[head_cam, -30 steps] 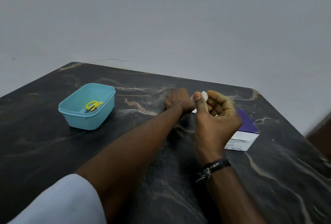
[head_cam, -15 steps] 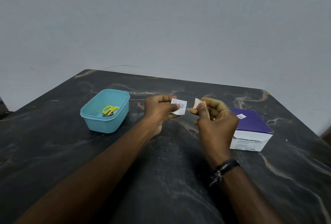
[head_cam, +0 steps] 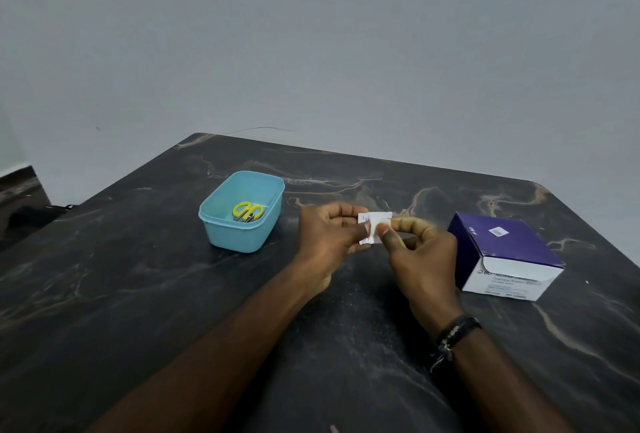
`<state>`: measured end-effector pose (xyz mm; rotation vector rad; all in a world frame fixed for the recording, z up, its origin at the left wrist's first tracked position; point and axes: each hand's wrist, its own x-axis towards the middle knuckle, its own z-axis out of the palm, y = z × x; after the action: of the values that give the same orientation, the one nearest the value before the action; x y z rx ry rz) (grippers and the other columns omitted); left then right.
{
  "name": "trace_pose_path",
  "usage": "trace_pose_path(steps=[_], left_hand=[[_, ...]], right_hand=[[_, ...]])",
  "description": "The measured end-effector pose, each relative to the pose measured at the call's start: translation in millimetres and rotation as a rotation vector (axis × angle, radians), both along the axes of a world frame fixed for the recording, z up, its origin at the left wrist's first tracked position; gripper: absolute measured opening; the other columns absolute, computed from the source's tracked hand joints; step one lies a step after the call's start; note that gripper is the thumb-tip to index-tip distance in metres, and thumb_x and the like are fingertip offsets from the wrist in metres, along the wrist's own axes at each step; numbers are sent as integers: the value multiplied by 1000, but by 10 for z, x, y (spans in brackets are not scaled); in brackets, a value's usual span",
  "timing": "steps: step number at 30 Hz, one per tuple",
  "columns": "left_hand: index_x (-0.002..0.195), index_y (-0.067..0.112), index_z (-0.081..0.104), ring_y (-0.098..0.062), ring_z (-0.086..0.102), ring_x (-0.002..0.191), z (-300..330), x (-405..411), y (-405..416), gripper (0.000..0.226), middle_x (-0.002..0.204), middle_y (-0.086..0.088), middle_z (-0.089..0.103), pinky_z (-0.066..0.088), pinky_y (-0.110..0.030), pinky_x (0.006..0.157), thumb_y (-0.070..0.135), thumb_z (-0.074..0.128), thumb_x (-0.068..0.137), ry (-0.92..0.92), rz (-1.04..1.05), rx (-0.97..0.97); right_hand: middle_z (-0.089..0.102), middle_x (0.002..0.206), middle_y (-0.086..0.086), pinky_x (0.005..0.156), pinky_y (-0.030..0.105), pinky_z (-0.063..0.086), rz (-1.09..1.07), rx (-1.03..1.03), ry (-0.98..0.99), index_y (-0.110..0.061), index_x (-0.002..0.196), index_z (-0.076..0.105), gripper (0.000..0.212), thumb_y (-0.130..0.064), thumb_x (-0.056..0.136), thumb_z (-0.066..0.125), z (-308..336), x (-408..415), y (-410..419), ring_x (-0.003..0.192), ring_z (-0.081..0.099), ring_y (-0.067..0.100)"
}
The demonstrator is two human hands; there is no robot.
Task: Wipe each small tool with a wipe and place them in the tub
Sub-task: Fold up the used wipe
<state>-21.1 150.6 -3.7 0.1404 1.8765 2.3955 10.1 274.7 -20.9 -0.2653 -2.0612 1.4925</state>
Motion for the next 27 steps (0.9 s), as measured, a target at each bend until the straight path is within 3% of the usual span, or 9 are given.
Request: trace_pose_path(steps=[7, 11, 19, 27], left_hand=[[106, 0, 69, -19, 74, 79, -17, 7, -1, 19, 91, -13, 75, 60, -30, 69, 9, 67, 88, -5, -61, -3], [102, -1, 68, -21, 74, 81, -10, 37, -21, 25, 90, -14, 75, 60, -31, 72, 0, 76, 78, 21, -89, 16], [98, 4, 69, -19, 74, 78, -12, 13, -52, 24, 90, -13, 75, 61, -29, 71, -10, 70, 79, 17, -52, -2], [98, 4, 70, -22, 74, 83, -35, 4, -52, 22, 92, -15, 75, 60, -34, 76, -9, 70, 80, 23, -62, -18]], right_hand=[[72, 71, -2, 56, 32, 54, -41, -7, 12, -24, 78, 70, 10, -17, 82, 76, 32, 30, -19, 62, 66, 15], [72, 70, -1, 63, 39, 58, -53, -17, 2, -23, 80, 71, 8, -19, 80, 78, 26, 37, -35, 67, 71, 21], [73, 76, -3, 65, 27, 59, -13, -35, -27, -15, 87, 73, 4, -17, 83, 75, 45, 45, -62, 73, 71, 13], [73, 74, 1, 62, 32, 58, -11, 3, -36, -14, 84, 73, 6, -16, 81, 77, 35, 32, -32, 69, 70, 17]])
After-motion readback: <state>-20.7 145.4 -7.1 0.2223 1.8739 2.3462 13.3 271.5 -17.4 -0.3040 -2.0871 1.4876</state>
